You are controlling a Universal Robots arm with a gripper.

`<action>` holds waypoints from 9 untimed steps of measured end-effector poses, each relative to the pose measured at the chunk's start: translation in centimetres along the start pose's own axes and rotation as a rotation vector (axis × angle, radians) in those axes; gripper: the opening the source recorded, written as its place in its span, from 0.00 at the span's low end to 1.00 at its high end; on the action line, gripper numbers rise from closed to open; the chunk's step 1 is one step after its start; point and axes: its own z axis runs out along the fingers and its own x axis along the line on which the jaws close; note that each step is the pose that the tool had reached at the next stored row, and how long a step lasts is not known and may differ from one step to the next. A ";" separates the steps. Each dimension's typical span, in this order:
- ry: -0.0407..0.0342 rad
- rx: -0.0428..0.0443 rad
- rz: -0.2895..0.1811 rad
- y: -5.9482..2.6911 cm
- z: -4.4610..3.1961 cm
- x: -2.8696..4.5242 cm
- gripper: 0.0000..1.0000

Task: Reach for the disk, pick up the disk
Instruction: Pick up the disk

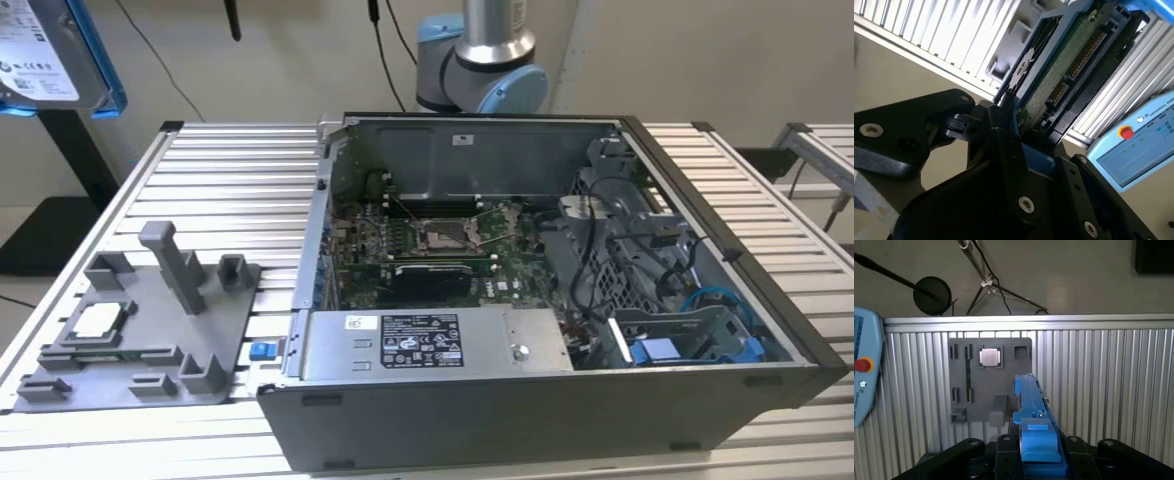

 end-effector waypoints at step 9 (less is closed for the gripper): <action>-0.0001 0.0001 0.000 0.00 -0.03 0.00 0.00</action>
